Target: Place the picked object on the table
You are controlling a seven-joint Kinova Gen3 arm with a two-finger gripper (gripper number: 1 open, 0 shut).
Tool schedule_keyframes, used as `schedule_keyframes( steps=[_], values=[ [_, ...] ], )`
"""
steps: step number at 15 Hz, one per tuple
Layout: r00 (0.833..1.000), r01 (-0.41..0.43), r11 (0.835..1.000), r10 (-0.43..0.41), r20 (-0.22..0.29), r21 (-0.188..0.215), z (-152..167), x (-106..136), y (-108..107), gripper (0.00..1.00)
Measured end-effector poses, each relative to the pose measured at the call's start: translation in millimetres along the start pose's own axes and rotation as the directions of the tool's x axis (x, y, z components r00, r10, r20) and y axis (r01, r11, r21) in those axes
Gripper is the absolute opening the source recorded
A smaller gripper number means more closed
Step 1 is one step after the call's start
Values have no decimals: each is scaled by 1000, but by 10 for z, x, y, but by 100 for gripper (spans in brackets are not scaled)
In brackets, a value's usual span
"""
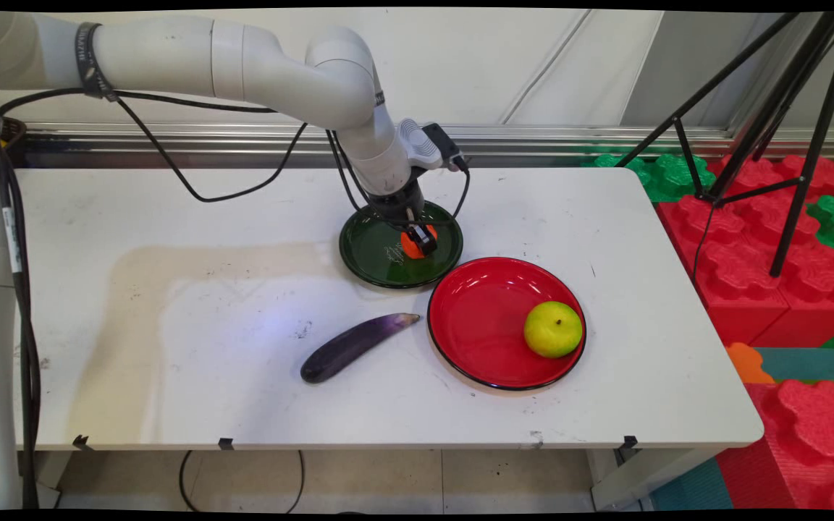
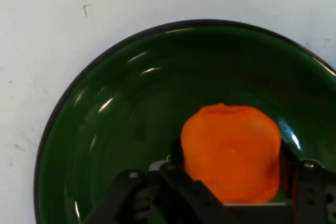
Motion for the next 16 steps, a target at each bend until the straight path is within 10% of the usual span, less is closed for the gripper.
schedule_keyframes(
  steps=[16],
  values=[
    [973,-151,987,158,-168,59,-1178,-543,-98,0]
  ],
)
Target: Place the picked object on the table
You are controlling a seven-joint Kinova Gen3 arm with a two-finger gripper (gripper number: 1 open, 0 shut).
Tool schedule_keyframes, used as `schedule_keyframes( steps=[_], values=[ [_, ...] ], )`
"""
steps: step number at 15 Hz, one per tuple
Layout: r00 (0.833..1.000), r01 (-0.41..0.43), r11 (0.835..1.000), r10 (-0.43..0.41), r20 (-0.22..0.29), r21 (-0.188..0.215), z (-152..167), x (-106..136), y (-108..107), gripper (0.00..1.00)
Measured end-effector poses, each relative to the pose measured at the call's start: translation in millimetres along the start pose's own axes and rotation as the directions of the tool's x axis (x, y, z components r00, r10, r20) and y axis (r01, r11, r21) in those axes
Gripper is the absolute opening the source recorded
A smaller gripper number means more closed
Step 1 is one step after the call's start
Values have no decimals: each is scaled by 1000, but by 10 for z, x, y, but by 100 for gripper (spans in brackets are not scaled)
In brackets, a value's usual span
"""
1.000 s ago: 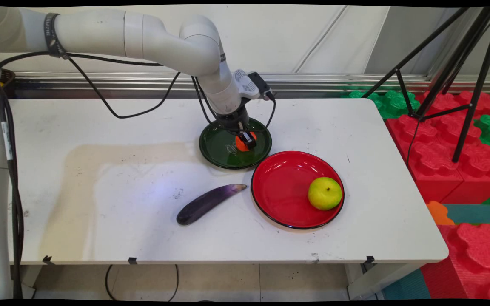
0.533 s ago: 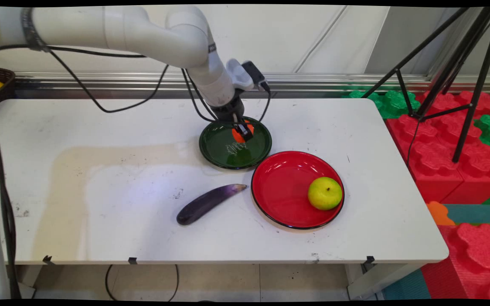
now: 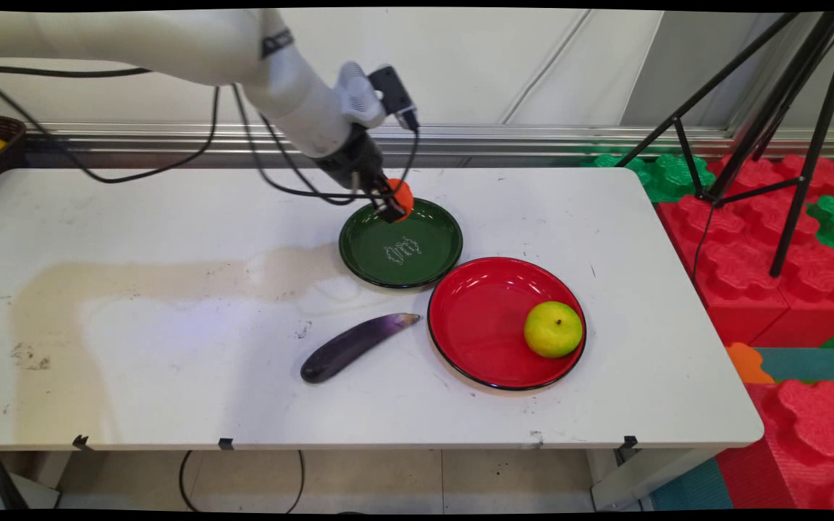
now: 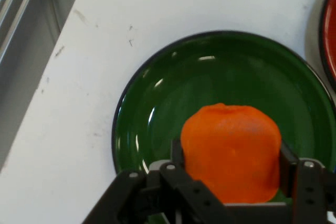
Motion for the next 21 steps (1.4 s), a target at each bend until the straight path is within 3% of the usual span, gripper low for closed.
schedule_keyframes(
  steps=[4,10,17,21],
  values=[
    [996,-90,995,90,-12,-34,-299,-316,-12,0],
    [981,-192,976,194,13,-104,-591,-852,12,0],
    [968,-226,962,239,72,-154,-591,-1320,-5,0],
    [967,-220,961,238,96,-166,-497,-1442,-18,0]
  ],
)
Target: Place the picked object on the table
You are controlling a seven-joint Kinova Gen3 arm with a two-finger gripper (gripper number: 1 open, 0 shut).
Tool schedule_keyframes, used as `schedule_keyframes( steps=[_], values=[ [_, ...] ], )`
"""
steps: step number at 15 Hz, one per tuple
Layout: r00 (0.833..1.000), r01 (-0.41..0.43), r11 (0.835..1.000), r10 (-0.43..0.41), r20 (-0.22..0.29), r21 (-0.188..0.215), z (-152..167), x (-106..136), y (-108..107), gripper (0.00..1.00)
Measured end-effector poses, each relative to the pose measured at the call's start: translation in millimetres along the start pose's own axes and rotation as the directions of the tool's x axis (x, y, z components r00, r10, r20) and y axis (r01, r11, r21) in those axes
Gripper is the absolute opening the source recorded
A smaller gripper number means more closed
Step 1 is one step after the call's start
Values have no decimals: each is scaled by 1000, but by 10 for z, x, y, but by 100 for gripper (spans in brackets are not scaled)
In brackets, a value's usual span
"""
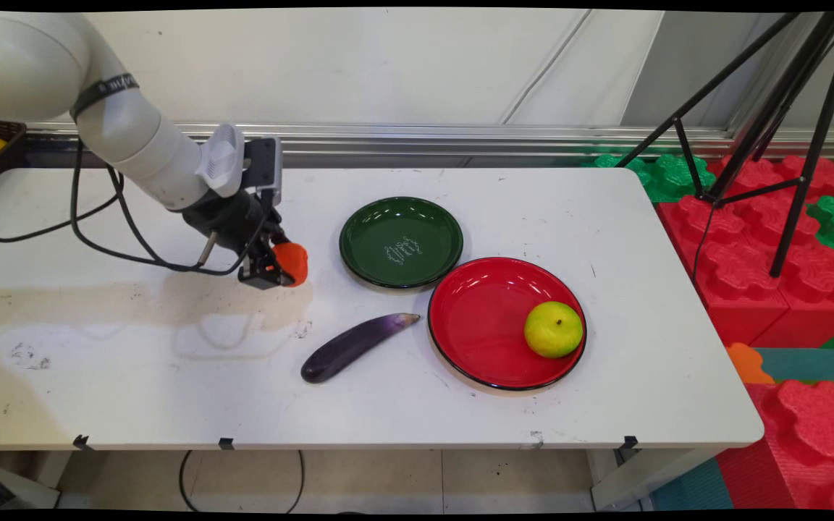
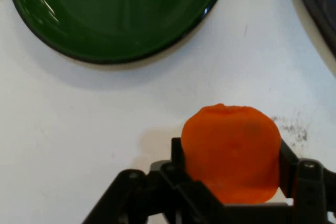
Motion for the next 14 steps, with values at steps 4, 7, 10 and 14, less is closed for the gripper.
schedule_keyframes(
  steps=[4,7,10,14],
  values=[
    [1000,8,1000,-8,22,-10,139,-60,-1,0],
    [999,7,1000,-7,36,-17,278,-49,0,0],
    [999,9,1000,-8,46,-21,416,-15,-3,0],
    [998,17,1000,-16,53,-22,541,32,-11,100]
  ],
)
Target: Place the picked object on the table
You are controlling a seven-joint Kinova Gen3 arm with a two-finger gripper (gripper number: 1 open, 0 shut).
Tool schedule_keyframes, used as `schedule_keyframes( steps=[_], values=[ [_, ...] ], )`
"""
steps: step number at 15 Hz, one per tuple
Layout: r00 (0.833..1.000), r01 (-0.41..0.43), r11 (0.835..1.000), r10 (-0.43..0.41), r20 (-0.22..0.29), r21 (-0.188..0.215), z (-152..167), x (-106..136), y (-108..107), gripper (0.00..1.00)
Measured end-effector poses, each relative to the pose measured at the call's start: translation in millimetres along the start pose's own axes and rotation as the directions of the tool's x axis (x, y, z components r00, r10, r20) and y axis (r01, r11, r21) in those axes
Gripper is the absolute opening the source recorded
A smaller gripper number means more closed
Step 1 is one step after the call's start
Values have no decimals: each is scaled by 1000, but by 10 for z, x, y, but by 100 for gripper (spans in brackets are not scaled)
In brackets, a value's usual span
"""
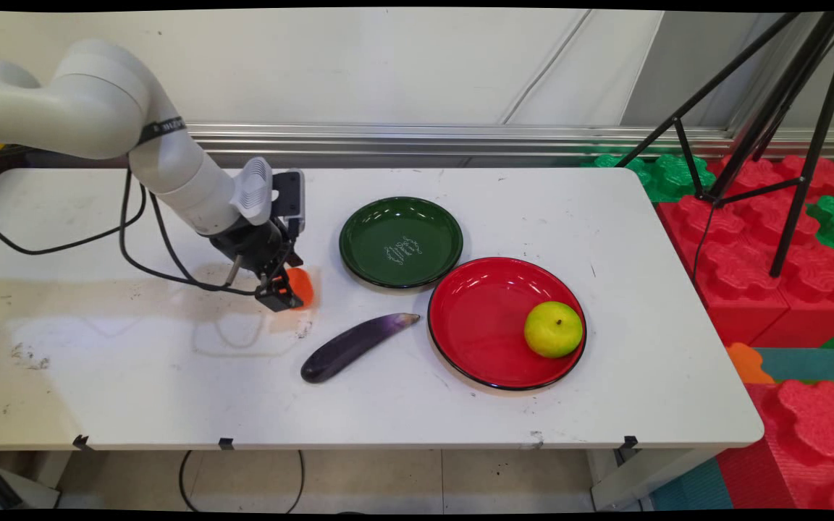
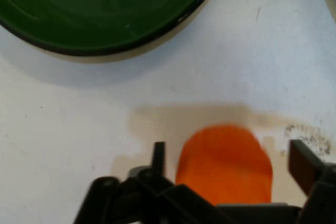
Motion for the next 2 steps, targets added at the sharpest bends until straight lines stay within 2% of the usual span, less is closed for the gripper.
schedule_keyframes(
  steps=[2],
  values=[
    [1000,7,1000,-7,-1,5,29,33,-8,100]
  ],
)
